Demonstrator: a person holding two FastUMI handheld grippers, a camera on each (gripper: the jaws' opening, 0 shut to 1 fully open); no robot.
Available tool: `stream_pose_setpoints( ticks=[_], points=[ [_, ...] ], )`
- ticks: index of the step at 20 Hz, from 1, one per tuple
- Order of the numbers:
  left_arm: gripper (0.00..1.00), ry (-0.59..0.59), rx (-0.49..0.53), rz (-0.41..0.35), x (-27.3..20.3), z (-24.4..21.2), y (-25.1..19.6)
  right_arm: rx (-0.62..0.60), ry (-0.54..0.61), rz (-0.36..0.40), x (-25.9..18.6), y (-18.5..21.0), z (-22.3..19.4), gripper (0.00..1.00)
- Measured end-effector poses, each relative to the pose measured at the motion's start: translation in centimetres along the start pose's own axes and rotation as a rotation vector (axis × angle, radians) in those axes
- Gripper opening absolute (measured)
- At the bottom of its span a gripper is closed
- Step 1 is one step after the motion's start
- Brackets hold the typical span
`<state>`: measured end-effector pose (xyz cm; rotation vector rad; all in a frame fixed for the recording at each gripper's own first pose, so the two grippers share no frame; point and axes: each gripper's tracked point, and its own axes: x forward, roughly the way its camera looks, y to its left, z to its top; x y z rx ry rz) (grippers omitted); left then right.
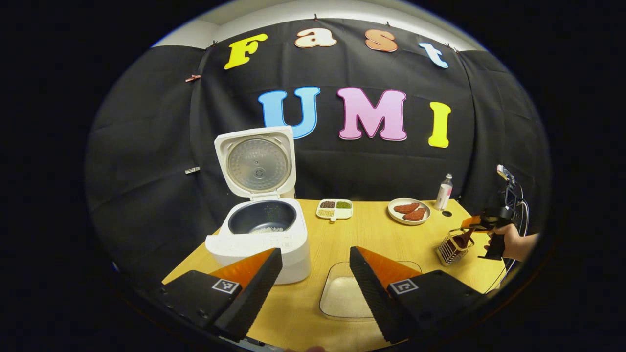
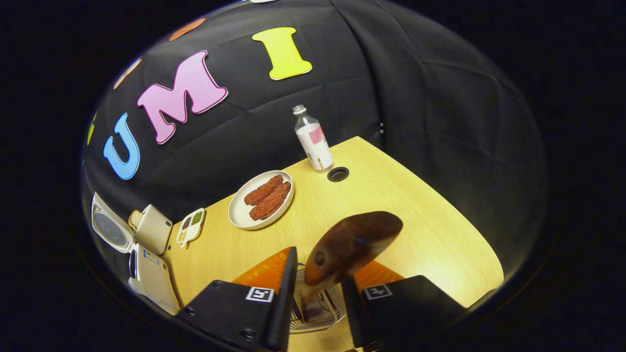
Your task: Close the left gripper, press the button to open the rice cooker; take a wooden spoon from the chopstick holder with the right hand, scoop a spoonful of rice and pour it into the rice cooker, then put the wooden spoon back into the chopstick holder.
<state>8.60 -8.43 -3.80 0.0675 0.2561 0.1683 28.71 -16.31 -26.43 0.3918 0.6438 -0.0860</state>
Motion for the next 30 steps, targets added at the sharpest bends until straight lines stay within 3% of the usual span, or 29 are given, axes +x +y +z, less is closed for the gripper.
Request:
stream_pose_setpoints(
  ticks=[1,3,10,11,12,18,19,20,25,30],
  points=[
    [0.96,0.003,0.004,0.006,-0.3,-0.3,-0.2,-0.009,-0.016,-0.003,0.0,-0.1,0.3,0.33],
    [0.94,0.008,0.006,0.020,-0.8,-0.8,-0.5,-0.032,-0.038,0.001,0.1,0.3,0.6,0.24],
    [0.94,0.022,-0.033,-0.024,-1.9,-2.1,-2.6,-0.070,-0.076,0.047,-3.5,2.0,2.0,0.18],
    [0.94,0.018,-0.033,-0.040,-1.8,-2.1,-2.8,-0.065,-0.098,0.049,-4.3,2.2,2.9,0.13],
    [0.94,0.013,-0.033,-0.056,-1.7,-2.3,-2.9,-0.056,-0.118,0.052,-5.2,2.5,3.7,0.18],
    [0.94,-0.022,-0.064,-0.108,-2.2,-2.5,-0.5,-0.028,-0.205,0.059,-11.0,5.1,7.6,0.18],
    [0.94,-0.018,-0.071,-0.118,-2.3,-2.9,0.1,-0.023,-0.220,0.059,-12.1,5.7,8.0,0.13],
    [0.94,-0.019,-0.074,-0.125,-2.4,-3.3,0.9,-0.021,-0.231,0.059,-13.0,6.4,8.0,0.18],
    [0.95,-0.038,-0.084,-0.124,-3.6,-4.4,5.8,-0.071,-0.253,0.092,-17.0,11.3,6.4,0.18],
    [0.96,-0.033,-0.139,-0.133,-4.3,-5.8,9.4,-0.071,-0.224,0.179,-19.5,18.1,2.3,0.18]
  ],
)
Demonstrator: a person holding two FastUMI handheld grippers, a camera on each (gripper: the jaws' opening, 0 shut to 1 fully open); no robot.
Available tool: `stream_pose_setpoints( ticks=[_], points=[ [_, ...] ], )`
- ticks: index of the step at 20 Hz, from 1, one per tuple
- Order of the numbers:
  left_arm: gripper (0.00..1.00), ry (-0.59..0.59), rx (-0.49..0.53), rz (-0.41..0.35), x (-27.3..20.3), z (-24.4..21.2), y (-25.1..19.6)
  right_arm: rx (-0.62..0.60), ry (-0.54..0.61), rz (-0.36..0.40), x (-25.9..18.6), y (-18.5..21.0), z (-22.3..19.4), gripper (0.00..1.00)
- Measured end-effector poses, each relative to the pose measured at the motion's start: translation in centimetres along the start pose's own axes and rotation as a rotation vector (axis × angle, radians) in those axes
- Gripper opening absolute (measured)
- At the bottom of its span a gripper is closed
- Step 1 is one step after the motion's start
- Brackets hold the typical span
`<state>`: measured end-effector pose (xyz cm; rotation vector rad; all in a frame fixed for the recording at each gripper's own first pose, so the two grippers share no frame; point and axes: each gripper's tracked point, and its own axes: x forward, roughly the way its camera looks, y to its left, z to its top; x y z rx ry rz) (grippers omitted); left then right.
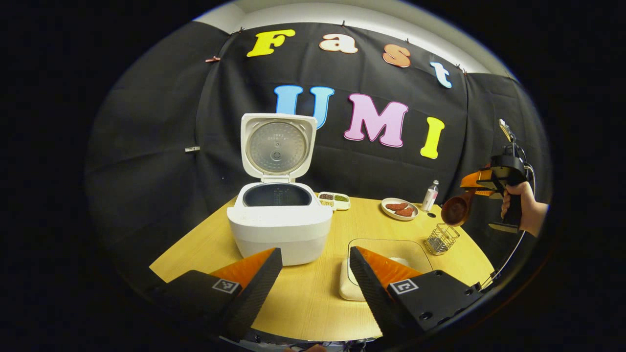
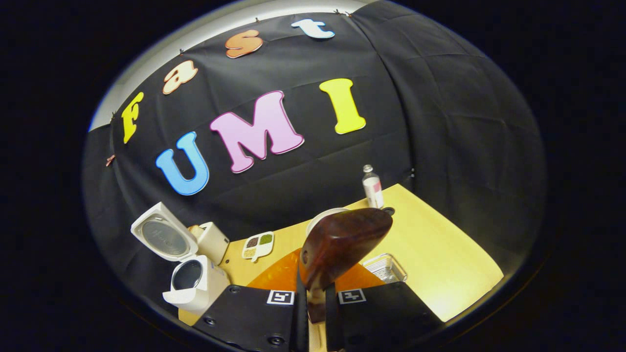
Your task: Close the left gripper, press the button to open the rice cooker; take a wooden spoon from the chopstick holder with the right hand, scoop a spoonful of rice and pour it into the rice cooker, then put the wooden spoon back into the chopstick holder.
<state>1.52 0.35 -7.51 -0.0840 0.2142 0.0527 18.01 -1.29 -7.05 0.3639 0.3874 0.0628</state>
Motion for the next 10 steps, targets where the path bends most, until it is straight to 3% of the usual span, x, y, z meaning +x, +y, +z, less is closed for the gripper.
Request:
stream_pose_setpoints(
  ticks=[3,10],
  points=[
    [0.96,-0.005,0.014,0.010,-0.3,-0.5,2.3,0.000,0.021,0.060,-0.5,4.2,-2.2,0.18],
    [0.96,0.025,-0.014,0.016,-1.1,-2.0,5.5,-0.088,0.118,0.111,-0.5,8.5,-10.1,0.18]
  ],
)
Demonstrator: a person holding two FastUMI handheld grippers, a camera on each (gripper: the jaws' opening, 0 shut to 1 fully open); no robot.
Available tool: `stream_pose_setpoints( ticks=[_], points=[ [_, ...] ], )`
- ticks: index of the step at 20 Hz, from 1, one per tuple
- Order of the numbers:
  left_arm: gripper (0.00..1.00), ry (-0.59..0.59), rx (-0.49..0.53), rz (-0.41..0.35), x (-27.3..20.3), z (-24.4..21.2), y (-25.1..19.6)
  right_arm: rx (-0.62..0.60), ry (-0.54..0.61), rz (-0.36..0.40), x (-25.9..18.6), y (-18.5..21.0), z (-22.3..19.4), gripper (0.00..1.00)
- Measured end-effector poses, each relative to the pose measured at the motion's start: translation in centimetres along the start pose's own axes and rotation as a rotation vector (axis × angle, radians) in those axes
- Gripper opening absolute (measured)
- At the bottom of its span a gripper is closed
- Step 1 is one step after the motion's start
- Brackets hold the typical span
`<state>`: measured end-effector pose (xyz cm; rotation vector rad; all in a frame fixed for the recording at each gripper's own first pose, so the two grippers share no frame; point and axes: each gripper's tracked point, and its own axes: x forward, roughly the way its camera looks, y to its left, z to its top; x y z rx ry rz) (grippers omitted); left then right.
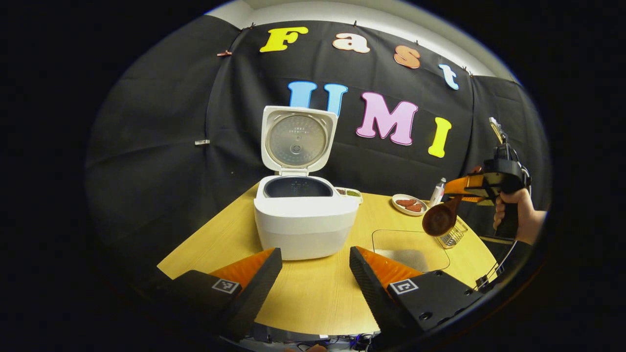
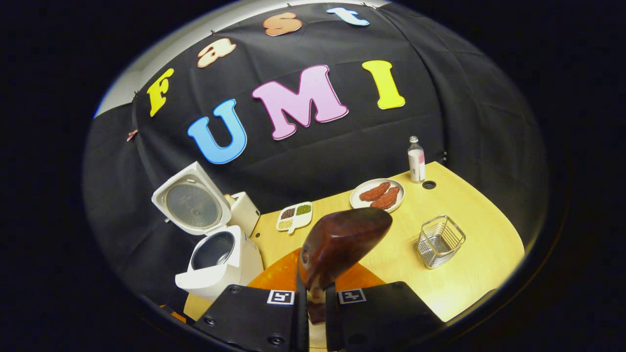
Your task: Close the left gripper, press the button to open the rice cooker; take a wooden spoon from the chopstick holder with the right hand, scoop a spoonful of rice and pour it into the rice cooker, then put the wooden spoon back into the chopstick holder.
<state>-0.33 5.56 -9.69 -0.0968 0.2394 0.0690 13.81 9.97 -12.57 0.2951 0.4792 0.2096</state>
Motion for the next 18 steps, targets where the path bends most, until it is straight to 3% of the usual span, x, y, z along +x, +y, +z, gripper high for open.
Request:
stream_pose_setpoints(
  ticks=[8,14,18],
  points=[
    [0.95,0.058,-0.014,-0.012,0.3,-2.5,0.8,-0.218,0.029,-0.060,2.2,-1.0,-6.1,0.18],
    [0.96,0.090,-0.013,-0.027,0.8,-3.6,0.7,-0.283,0.060,-0.099,3.2,-2.1,-10.3,0.18],
    [0.96,0.076,0.002,-0.023,1.0,-2.9,1.1,-0.223,0.078,-0.095,2.4,-0.9,-11.7,0.18]
  ],
)
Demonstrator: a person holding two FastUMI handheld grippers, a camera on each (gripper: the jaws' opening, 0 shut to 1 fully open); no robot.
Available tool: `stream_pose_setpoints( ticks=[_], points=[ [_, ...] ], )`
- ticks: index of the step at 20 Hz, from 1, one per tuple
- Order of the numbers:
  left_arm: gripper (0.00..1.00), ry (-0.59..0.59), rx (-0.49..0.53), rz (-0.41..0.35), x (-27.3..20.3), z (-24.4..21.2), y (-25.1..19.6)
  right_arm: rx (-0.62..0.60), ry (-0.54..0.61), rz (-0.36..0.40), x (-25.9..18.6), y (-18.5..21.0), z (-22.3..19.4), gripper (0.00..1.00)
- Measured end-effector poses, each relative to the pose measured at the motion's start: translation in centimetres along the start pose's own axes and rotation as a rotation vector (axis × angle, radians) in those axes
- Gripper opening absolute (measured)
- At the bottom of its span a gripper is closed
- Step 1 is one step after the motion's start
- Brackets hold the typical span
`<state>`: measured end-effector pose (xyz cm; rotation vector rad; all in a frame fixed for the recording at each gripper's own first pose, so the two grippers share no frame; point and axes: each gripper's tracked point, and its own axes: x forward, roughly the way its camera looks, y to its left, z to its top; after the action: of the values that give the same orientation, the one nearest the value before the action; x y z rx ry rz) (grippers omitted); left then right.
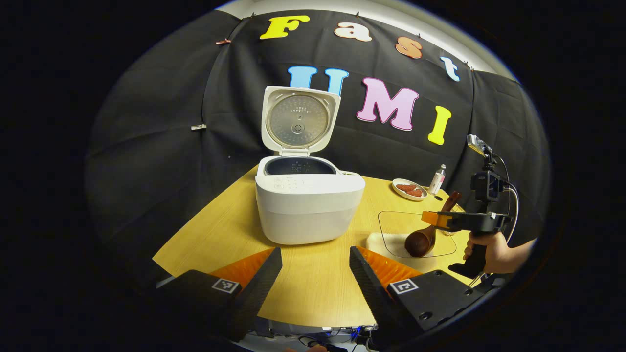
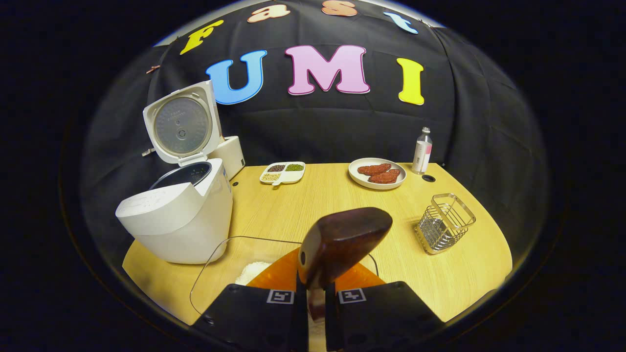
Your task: Close the left gripper, press the button to open the rice cooker; take a wooden spoon from the chopstick holder with the right hand, scoop a spoonful of rice and pour it into the rice cooker, then put the wooden spoon back into the chopstick holder.
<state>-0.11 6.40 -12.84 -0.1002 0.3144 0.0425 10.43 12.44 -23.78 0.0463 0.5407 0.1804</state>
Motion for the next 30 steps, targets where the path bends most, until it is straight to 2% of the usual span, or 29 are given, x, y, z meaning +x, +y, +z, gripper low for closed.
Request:
stream_pose_setpoints(
  ticks=[2,8,15,18,23,27,30],
  points=[
    [0.96,-0.004,-0.009,0.003,0.2,0.2,0.1,0.071,0.045,0.034,-0.4,1.6,-1.3,0.18],
    [0.96,-0.004,-0.039,0.009,0.0,0.2,0.3,0.257,0.125,0.052,-1.5,4.1,-2.8,0.18],
    [0.96,-0.002,-0.072,0.018,-0.7,-0.1,0.3,0.357,0.188,0.092,-1.8,7.2,-2.9,0.18],
    [0.96,-0.010,-0.076,0.018,-1.0,0.1,0.0,0.446,0.234,0.074,-1.7,6.3,-3.3,0.18],
    [0.96,-0.022,-0.069,0.025,-1.3,0.3,0.3,0.684,0.309,0.058,-2.1,4.3,-3.3,0.18],
    [0.96,-0.020,-0.076,0.032,-1.4,0.2,0.5,0.826,0.313,0.062,-2.5,2.8,-2.3,0.18],
    [0.96,-0.024,-0.069,0.034,-1.6,0.3,0.6,0.878,0.294,0.066,-2.6,1.7,-1.0,0.18]
  ],
)
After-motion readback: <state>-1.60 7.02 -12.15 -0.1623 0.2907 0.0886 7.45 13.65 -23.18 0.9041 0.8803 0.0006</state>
